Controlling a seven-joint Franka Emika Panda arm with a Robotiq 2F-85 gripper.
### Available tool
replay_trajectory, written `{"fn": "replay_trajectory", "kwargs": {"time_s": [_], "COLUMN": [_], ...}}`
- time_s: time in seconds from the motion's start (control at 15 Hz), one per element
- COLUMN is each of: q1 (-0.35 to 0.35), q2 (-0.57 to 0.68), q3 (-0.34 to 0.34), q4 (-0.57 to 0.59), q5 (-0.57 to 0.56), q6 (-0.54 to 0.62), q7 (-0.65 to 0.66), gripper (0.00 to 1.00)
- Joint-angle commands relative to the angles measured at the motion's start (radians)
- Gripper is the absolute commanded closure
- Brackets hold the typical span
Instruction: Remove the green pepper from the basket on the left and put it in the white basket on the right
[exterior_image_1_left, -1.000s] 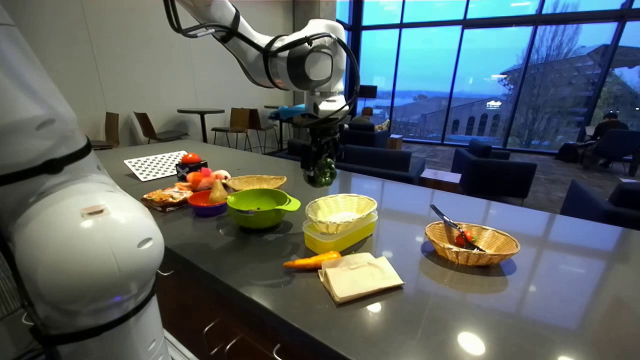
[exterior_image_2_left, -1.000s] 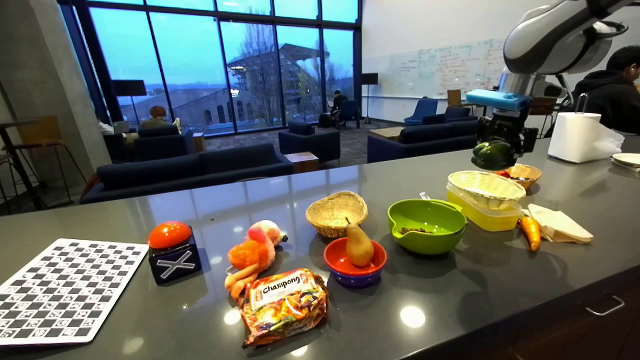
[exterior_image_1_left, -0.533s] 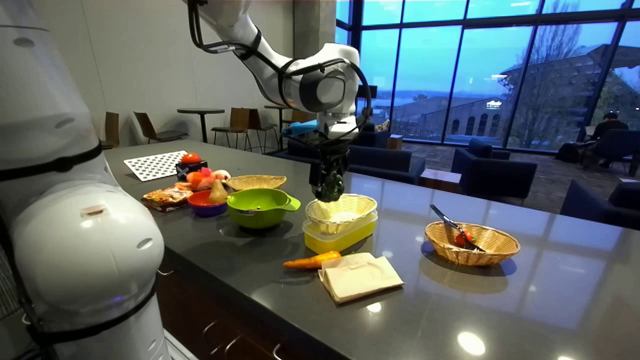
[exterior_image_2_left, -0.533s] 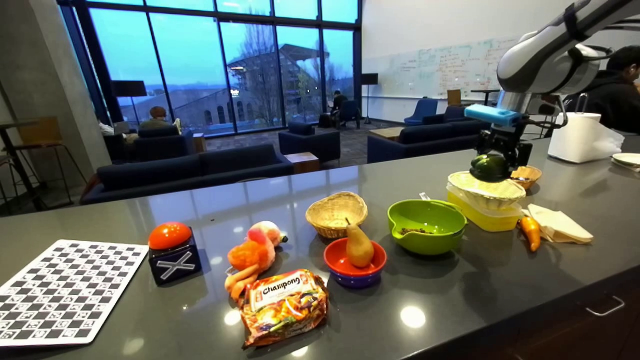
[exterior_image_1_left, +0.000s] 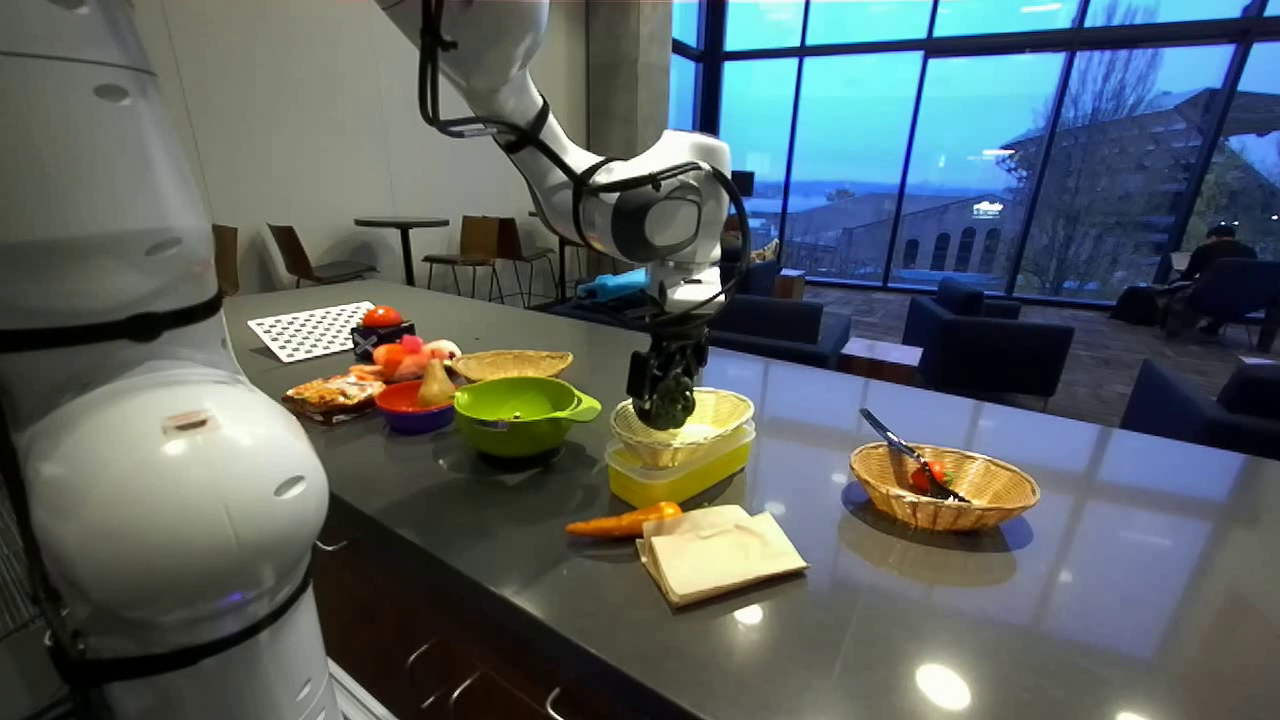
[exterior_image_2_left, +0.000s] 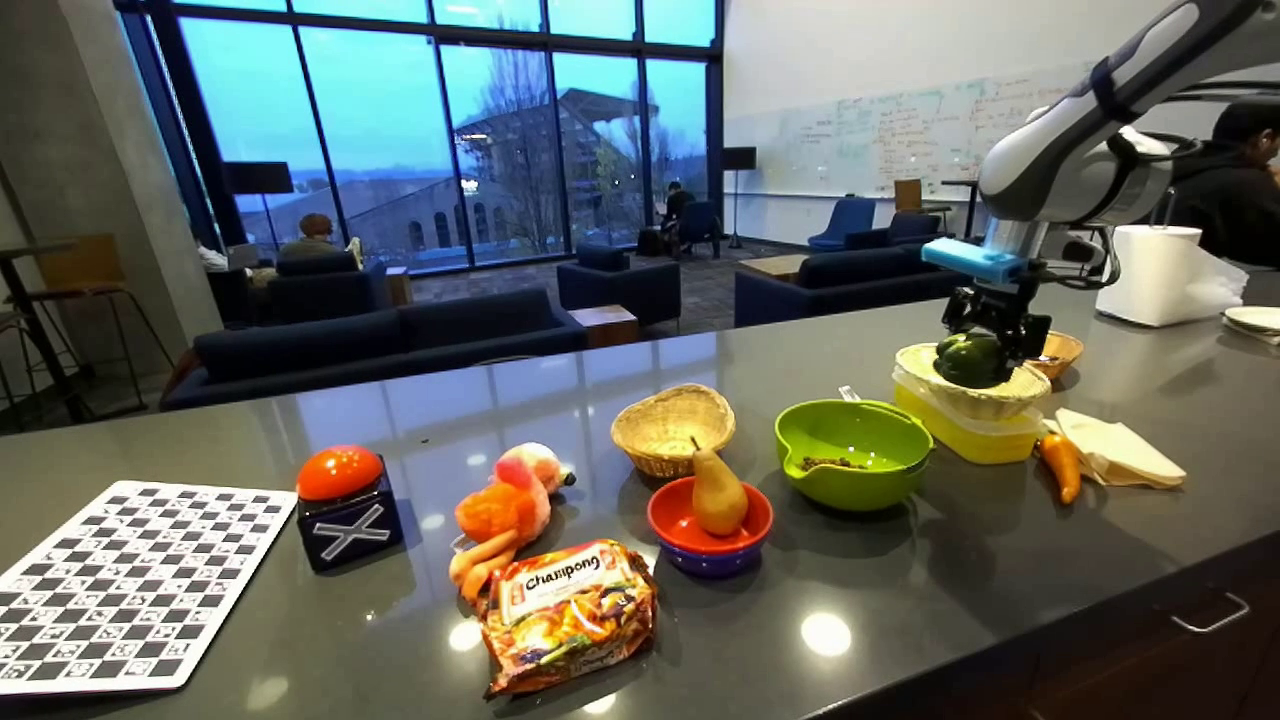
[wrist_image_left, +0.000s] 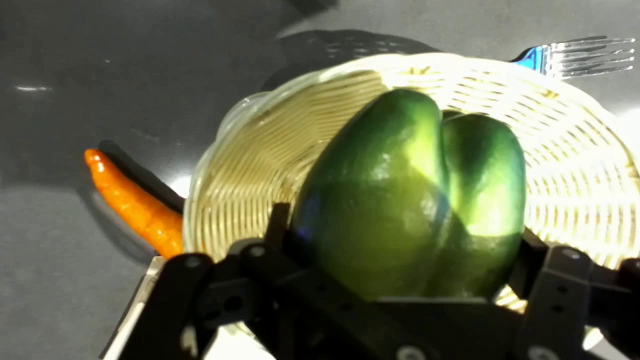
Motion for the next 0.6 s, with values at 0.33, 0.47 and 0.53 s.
{"fn": "replay_trajectory", "kwargs": {"time_s": [0.33, 0.47, 0.53], "q1": [0.008, 0.008, 0.008], "q2": [0.056, 0.066, 0.072], "q3": [-0.02, -0.023, -0.024], "q4": [0.015, 0.016, 0.019], "q5": [0.032, 0.031, 0.029], "q6": [0.055, 0.059, 0.061], "q7": [-0.029, -0.028, -0.026], "gripper": [0.31, 0.31, 0.31]}}
